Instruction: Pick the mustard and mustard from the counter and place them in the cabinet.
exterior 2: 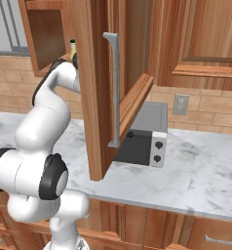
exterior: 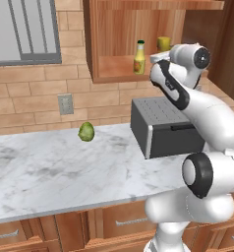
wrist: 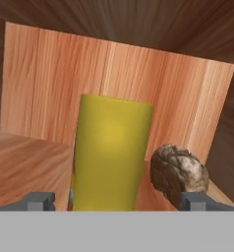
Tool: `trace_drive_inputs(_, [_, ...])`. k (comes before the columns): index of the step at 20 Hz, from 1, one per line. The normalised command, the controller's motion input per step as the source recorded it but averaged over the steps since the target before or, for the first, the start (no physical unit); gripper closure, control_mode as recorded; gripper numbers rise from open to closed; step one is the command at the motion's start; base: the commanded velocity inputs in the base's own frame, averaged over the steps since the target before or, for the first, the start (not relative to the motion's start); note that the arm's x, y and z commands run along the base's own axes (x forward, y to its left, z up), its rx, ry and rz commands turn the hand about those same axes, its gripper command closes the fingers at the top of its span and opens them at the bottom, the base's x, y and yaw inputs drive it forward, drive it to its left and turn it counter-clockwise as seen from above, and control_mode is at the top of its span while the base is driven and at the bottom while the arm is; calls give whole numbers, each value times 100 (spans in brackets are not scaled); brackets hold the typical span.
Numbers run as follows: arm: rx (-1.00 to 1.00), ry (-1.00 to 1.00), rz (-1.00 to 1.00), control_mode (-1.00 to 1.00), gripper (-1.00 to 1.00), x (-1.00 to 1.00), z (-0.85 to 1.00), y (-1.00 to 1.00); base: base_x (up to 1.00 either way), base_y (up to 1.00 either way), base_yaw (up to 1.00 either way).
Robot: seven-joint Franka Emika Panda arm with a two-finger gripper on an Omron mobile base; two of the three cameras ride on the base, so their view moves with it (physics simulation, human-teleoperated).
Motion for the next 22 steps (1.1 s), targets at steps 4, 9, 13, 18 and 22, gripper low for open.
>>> trace_drive_inputs(4, [0, -3, 6, -100, -100, -4, 0, 0, 0, 0, 0])
trace_drive_inputs(9, [0, -7, 4, -100, -100, -46, 0, 0, 0, 0, 0])
trace_drive_inputs(13, [0, -9, 3, -100, -100, -83, 0, 1, 0, 0, 0])
trace_drive_inputs(18, [0, -9, 1, -100, -100, -90, 0, 8, 0, 0, 0])
trace_drive_inputs(22, [0, -10, 0, -100, -100, -93, 11, 32, 0, 0, 0])
